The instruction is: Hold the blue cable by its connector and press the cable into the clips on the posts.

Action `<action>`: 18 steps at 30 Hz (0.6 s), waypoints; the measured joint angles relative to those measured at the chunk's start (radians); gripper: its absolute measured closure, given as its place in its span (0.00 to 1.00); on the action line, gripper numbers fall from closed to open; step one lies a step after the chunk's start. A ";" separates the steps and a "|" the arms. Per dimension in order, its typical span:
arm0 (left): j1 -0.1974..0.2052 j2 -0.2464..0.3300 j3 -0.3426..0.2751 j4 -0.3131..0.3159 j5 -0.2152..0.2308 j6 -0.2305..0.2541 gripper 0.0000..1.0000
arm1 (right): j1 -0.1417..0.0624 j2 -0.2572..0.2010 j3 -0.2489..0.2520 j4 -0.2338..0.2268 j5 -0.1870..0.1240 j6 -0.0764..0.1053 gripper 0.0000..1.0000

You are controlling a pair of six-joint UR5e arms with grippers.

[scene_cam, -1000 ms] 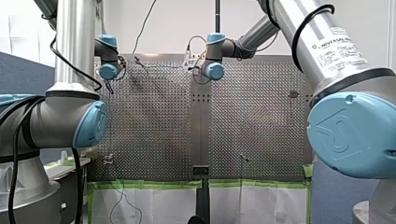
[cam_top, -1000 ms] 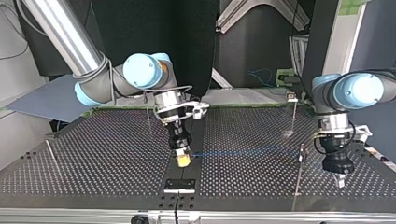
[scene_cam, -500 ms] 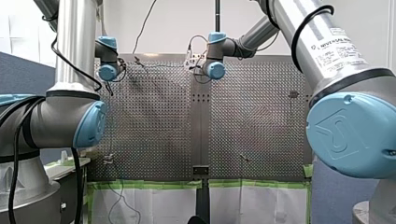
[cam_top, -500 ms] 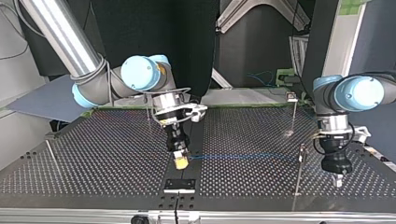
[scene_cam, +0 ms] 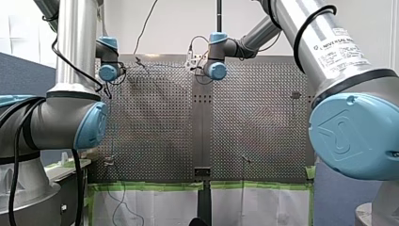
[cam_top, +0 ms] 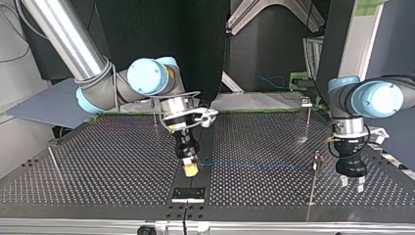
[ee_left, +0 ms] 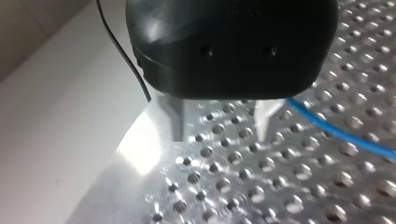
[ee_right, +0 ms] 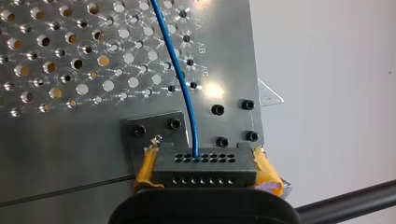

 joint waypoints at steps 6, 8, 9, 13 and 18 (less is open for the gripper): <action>-0.004 0.000 0.000 -0.053 -0.032 0.053 0.00 | 0.002 0.000 0.000 0.003 0.000 -0.002 1.00; -0.008 0.001 0.000 -0.068 -0.031 0.068 0.00 | 0.003 0.000 0.000 0.004 0.000 -0.002 1.00; -0.010 0.001 0.000 -0.079 -0.028 0.078 0.00 | 0.003 0.000 0.000 0.004 0.000 -0.002 1.00; -0.017 0.002 0.000 -0.112 -0.004 0.112 0.00 | 0.002 0.000 0.000 0.004 0.000 -0.002 1.00; -0.018 0.021 0.000 -0.158 0.011 0.158 0.00 | 0.003 0.000 0.000 0.004 0.000 -0.002 1.00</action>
